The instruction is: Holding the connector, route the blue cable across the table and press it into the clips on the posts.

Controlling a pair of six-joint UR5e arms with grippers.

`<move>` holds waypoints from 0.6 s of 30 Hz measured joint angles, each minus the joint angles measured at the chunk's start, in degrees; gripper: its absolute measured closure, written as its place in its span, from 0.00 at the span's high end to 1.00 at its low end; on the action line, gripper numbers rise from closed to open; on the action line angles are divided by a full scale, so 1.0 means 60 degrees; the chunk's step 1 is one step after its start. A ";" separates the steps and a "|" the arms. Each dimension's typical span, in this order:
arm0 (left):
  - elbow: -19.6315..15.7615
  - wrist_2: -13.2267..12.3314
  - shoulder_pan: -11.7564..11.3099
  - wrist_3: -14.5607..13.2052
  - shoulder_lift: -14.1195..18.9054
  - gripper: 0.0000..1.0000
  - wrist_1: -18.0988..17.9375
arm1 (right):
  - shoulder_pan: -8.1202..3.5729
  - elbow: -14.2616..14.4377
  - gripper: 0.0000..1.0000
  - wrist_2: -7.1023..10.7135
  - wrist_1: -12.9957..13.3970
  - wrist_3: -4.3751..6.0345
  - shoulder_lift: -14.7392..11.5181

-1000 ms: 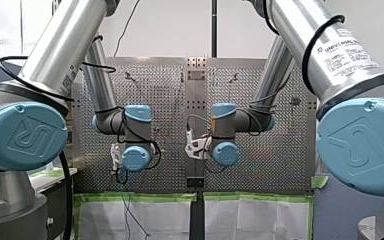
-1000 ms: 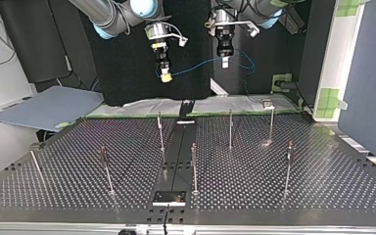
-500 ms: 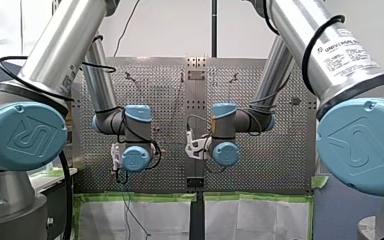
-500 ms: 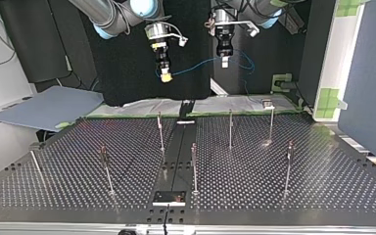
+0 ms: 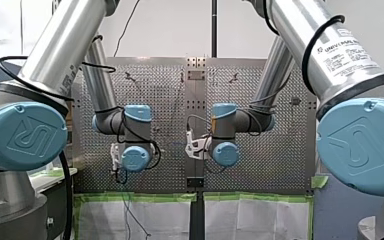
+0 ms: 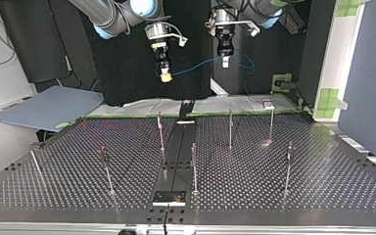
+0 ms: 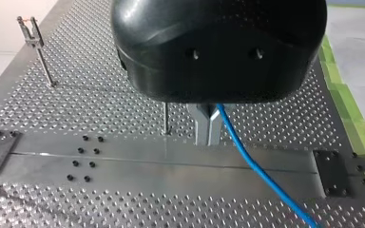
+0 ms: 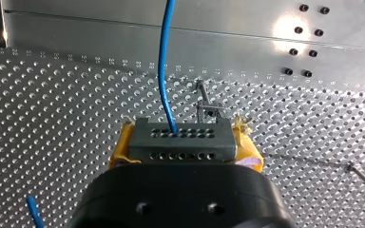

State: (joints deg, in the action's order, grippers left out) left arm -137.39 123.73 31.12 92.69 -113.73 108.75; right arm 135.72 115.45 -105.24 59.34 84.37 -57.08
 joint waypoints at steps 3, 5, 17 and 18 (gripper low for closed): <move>-0.0121 0.0139 -0.0111 -0.0155 0.0155 0.00 0.0160 | -0.0005 -0.0077 0.00 -0.0176 -0.0183 -0.0018 0.0118; -0.0168 0.0199 -0.0148 -0.0291 0.0300 0.00 0.0301 | -0.0007 -0.0101 0.00 -0.0356 -0.0358 -0.0022 0.0159; -0.0198 0.0244 -0.0173 -0.0447 0.0533 0.00 0.0810 | -0.0009 -0.0117 0.00 -0.0769 -0.1358 -0.0026 0.0187; -0.0199 0.0244 -0.0173 -0.0448 0.0533 0.00 0.0813 | -0.0009 -0.0117 0.00 -0.0770 -0.1433 -0.0026 0.0188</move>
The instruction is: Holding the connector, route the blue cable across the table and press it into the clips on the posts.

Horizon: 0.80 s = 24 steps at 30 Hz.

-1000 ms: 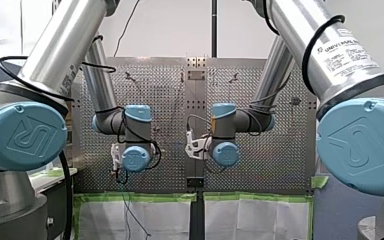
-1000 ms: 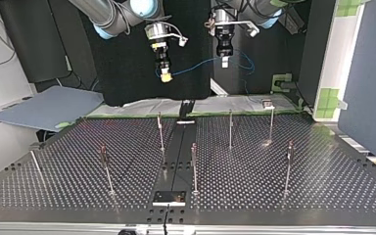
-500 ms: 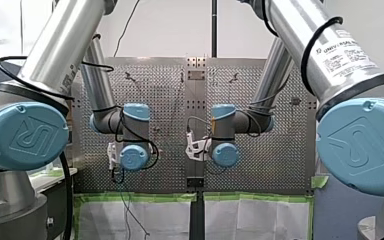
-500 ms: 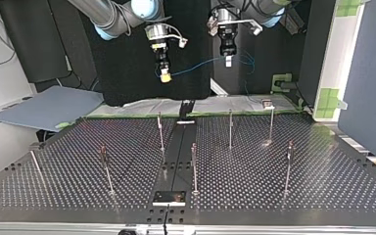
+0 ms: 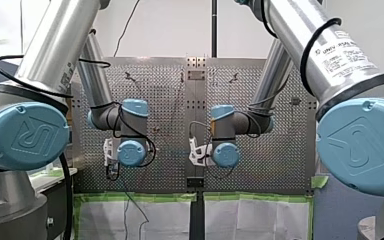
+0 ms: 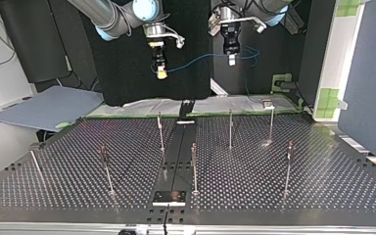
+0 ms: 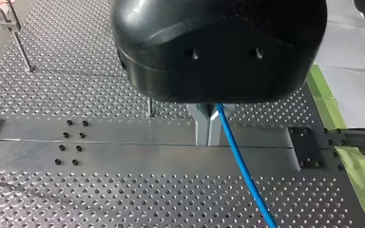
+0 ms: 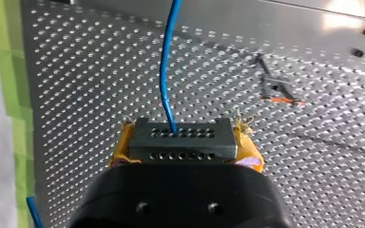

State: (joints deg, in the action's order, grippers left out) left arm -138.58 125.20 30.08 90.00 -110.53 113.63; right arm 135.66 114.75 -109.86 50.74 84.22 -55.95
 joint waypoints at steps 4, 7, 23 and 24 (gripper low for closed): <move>0.0000 0.0000 0.0000 0.0000 0.0003 0.00 0.0004 | 0.0000 0.0001 0.00 -0.0002 -0.0339 0.0000 0.0000; -0.0026 -0.0001 0.0018 -0.0023 0.0030 0.00 0.0029 | 0.0002 0.0006 0.00 0.0005 -0.0596 0.0009 -0.0007; -0.0008 0.0389 -0.0229 0.0429 0.1301 0.00 0.1300 | 0.0101 -0.0182 0.00 0.0988 -0.1194 0.1114 -0.1144; 0.0031 0.0462 -0.0248 0.0434 0.1381 0.00 0.1381 | 0.0101 -0.0226 0.00 0.1056 -0.1237 0.1155 -0.1212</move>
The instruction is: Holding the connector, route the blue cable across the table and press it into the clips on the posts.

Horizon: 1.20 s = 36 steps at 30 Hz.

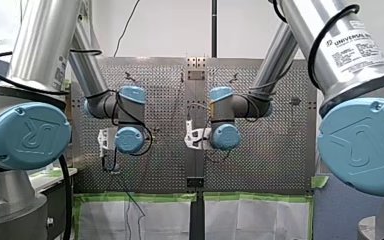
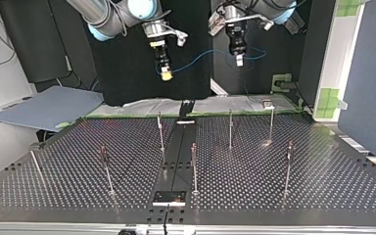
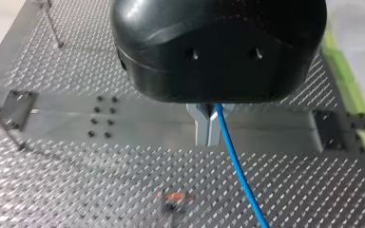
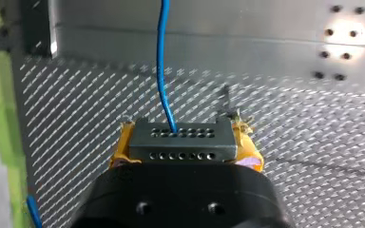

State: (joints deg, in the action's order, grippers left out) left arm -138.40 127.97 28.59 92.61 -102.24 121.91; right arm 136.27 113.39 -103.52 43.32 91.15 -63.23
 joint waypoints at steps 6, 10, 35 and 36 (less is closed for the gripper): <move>0.0401 0.0480 -0.0093 -0.0025 0.0493 0.00 0.0493 | 0.0001 -0.0398 0.00 0.0459 -0.0402 0.0130 -0.0461; 0.0680 0.0796 -0.0167 -0.0146 0.0810 0.00 0.0810 | 0.0001 -0.0691 0.00 0.0641 -0.0531 0.0156 -0.0758; 0.1487 0.0525 -0.0887 -0.0035 0.2622 0.00 0.1816 | 0.0618 -0.2712 0.00 0.1159 -0.1192 0.0351 -0.0299; 0.1506 0.0480 -0.0949 -0.0028 0.2628 0.00 0.1819 | 0.0658 -0.2788 0.00 0.1155 -0.1240 0.0357 -0.0290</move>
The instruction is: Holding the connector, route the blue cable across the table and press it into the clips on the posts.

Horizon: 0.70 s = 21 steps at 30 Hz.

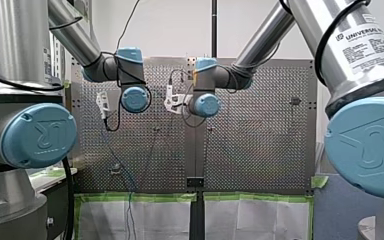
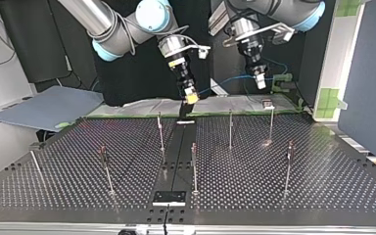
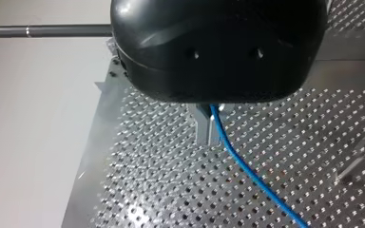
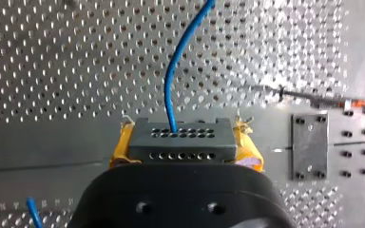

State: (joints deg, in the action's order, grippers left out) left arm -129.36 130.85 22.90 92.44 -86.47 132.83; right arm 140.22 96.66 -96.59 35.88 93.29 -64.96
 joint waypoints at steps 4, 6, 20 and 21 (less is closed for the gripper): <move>0.0042 -0.0276 -0.0310 0.0022 0.0001 0.00 0.0038 | 0.0141 -0.0310 0.00 -0.0022 -0.0190 0.0055 0.0028; 0.0048 -0.0451 -0.0488 0.0040 -0.0003 0.00 0.0071 | 0.0192 -0.0484 0.00 -0.0023 -0.0322 0.0076 0.0035; 0.0308 -0.1324 -0.1679 0.0483 -0.0023 0.00 0.0165 | 0.0378 -0.1631 0.00 0.0021 -0.1334 0.0099 0.0100; 0.0351 -0.1328 -0.1760 0.0506 -0.0023 0.00 0.0185 | 0.0379 -0.1702 0.00 0.0022 -0.1396 0.0099 0.0113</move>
State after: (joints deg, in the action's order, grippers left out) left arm -127.26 122.88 12.34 95.48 -86.61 133.94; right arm 142.49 86.45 -96.46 27.50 93.89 -64.28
